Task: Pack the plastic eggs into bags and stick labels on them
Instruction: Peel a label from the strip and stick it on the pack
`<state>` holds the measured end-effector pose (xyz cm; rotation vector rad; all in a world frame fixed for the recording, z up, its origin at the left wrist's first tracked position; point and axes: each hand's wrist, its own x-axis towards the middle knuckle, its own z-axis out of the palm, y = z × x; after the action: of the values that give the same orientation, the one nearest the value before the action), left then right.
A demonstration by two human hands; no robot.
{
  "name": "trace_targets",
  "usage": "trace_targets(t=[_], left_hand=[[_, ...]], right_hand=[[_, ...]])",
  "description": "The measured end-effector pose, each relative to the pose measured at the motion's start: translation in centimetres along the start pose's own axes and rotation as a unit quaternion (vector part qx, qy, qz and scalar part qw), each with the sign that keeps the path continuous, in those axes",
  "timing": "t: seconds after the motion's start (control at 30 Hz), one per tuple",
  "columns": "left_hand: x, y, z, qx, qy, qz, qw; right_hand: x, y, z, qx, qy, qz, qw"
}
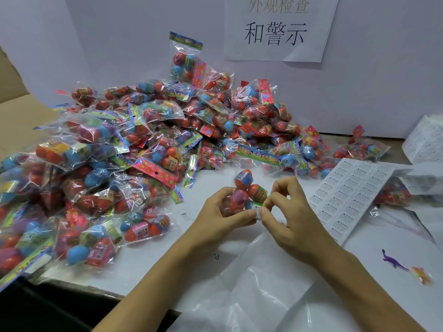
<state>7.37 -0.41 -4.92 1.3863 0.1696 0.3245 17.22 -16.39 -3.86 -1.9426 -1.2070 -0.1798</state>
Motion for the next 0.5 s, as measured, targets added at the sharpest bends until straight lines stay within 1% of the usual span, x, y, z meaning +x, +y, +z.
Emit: trace_targets(t=[0.1,0.2,0.33,0.5], left_hand=[[-0.05,0.03,0.00,0.020,0.007,0.012,1.000],[-0.07,0.04,0.05,0.080,0.026,0.048,0.995],[0.00,-0.04,0.12,0.124,0.055,0.090,0.987],[0.05,-0.12,-0.01,0.146,0.057,0.115,0.981]], right_hand=[[0.01,-0.18,0.04,-0.004,0.013,-0.001,1.000],[0.08,-0.31,0.14,-0.011,0.032,0.007,0.999],[0.20,-0.06,0.27,-0.006,0.042,0.044,0.998],[0.20,0.16,0.51,0.008,0.057,0.081,0.995]])
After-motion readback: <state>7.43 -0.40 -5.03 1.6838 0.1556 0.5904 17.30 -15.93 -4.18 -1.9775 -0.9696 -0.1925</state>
